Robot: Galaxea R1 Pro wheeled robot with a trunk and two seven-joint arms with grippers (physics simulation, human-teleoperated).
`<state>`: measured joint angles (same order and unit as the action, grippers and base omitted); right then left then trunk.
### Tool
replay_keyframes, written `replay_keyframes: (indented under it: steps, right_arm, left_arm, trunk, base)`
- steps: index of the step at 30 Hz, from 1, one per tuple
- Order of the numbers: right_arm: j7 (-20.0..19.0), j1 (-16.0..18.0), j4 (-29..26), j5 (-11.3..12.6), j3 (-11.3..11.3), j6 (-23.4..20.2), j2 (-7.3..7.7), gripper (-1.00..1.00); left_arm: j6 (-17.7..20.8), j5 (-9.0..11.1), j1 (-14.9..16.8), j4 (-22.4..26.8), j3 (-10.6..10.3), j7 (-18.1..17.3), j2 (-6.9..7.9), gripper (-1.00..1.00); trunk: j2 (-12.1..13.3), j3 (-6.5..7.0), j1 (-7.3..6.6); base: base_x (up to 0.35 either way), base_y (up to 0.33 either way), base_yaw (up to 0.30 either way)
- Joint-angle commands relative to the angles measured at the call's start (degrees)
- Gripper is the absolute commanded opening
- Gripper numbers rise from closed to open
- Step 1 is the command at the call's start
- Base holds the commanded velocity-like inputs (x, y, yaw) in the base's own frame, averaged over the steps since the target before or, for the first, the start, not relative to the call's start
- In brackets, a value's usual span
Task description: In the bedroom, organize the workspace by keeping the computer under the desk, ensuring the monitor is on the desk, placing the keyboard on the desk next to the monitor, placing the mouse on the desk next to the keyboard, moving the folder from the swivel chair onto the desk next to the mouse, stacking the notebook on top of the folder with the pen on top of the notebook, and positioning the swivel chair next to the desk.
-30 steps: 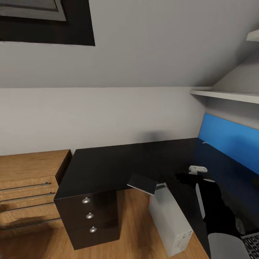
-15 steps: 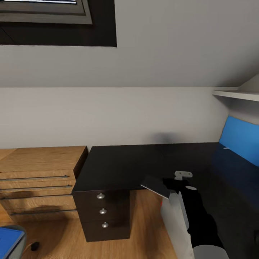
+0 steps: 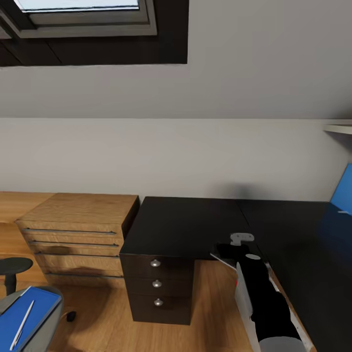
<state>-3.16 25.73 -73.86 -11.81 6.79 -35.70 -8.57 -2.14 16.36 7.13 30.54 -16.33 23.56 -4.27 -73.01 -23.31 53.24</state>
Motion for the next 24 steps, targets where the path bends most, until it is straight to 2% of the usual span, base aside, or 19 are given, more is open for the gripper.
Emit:
replay_keyframes:
  steps: [1, 2, 4, 9, 10, 13, 14, 15, 16, 17, 18, 19, 22, 24]
  right_arm:
    - [-0.3, -0.1, -0.1, -0.6, -0.6, -0.3, -0.05, 1.00]
    - [0.5, -0.6, -0.1, -0.6, -3.3, -0.3, -0.05, 1.00]
    - [1.3, -0.8, -0.1, -0.6, -4.2, -0.3, -0.05, 1.00]
    - [4.6, -1.8, -0.1, -0.6, -8.9, 0.0, -0.05, 1.00]
    - [6.1, -2.2, -0.1, -0.6, -11.1, 0.4, -0.05, 1.00]
    - [8.9, -2.7, 0.0, -0.5, -14.5, 1.9, -0.05, 1.00]
    - [11.1, -3.1, 0.2, -0.5, -16.9, 3.0, -0.05, 1.00]
    - [14.4, -3.9, 0.3, -0.5, -21.4, 4.8, -0.05, 1.00]
    - [15.5, -4.2, 0.3, -0.4, -23.0, 5.4, -0.03, 1.00]
    - [17.7, -4.7, 0.5, -0.4, -26.3, 6.6, 0.01, 1.00]
    - [18.7, -4.9, 0.6, -0.4, -27.8, 7.3, 0.04, 1.00]
    - [20.8, -5.2, 1.2, -0.4, -30.4, 8.7, 0.05, 1.00]
    - [25.0, -5.5, 4.1, -0.4, -33.6, 11.7, -0.02, 1.00]
    - [26.8, -5.6, 5.7, -0.4, -34.6, 13.3, -0.06, 1.00]
  left_arm:
    - [-0.2, 0.6, 0.1, 0.0, -0.5, 0.4, 0.05, 1.00]
    - [-0.2, 0.6, 0.1, 0.0, -0.5, 0.4, 0.05, 1.00]
    - [-0.2, 0.6, 0.1, 0.0, -0.5, 0.4, 0.05, 1.00]
    - [-0.2, 0.6, 0.1, 0.0, -0.5, 0.4, 0.05, 1.00]
    - [-0.2, 0.6, 0.1, 0.0, -0.5, 0.4, 0.05, 1.00]
    - [-0.2, 0.6, 0.1, 0.0, -0.5, 0.4, 0.05, 1.00]
    - [-0.2, 0.6, 0.1, 0.0, -0.5, 0.4, 0.05, 1.00]
    - [-0.2, 0.6, 0.1, 0.0, -0.5, 0.4, 0.05, 1.00]
    - [-0.2, 0.6, 0.1, 0.0, -0.5, 0.4, 0.05, 1.00]
    - [-0.2, 0.6, 0.1, 0.0, -0.5, 0.4, 0.05, 1.00]
    - [-0.2, 0.6, 0.1, 0.0, -0.5, 0.4, 0.05, 1.00]
    - [-0.2, 0.6, 0.1, 0.0, -0.5, 0.4, 0.05, 1.00]
    - [-0.2, 0.6, 0.1, 0.0, -0.5, 0.4, 0.02, 1.00]
    - [-0.2, 0.5, 0.1, 0.0, -0.5, 0.4, 0.00, 1.00]
  trunk:
    - [0.0, -0.06, 0.00]
    - [0.0, -0.06, 0.00]
    - [0.0, -0.06, 0.00]
    - [0.0, -0.06, 0.00]
    - [0.0, -0.06, 0.00]
    - [0.0, -0.06, 0.00]
    - [0.0, -0.06, 0.00]
    - [0.0, -0.07, 0.00]
    - [0.0, -0.08, 0.00]
    - [0.0, -0.09, 0.00]
    - [0.0, -0.11, 0.00]
    - [0.0, -0.12, 0.00]
    - [0.0, -0.18, 0.00]
    - [0.0, -0.22, 0.00]
  base:
    - [0.000, 0.000, 0.267]
    - [0.000, 0.000, 0.266]
    - [0.000, 0.000, 0.266]
    - [0.000, 0.000, 0.266]
    - [0.000, 0.000, 0.266]
    - [0.000, 0.000, 0.266]
    - [0.000, 0.000, 0.266]
    - [0.000, 0.000, 0.266]
    - [0.000, 0.000, 0.266]
    - [0.000, 0.000, 0.266]
    - [0.000, 0.000, 0.267]
    - [0.000, 0.000, 0.268]
    - [0.000, 0.000, 0.268]
    - [0.000, 0.000, 0.269]
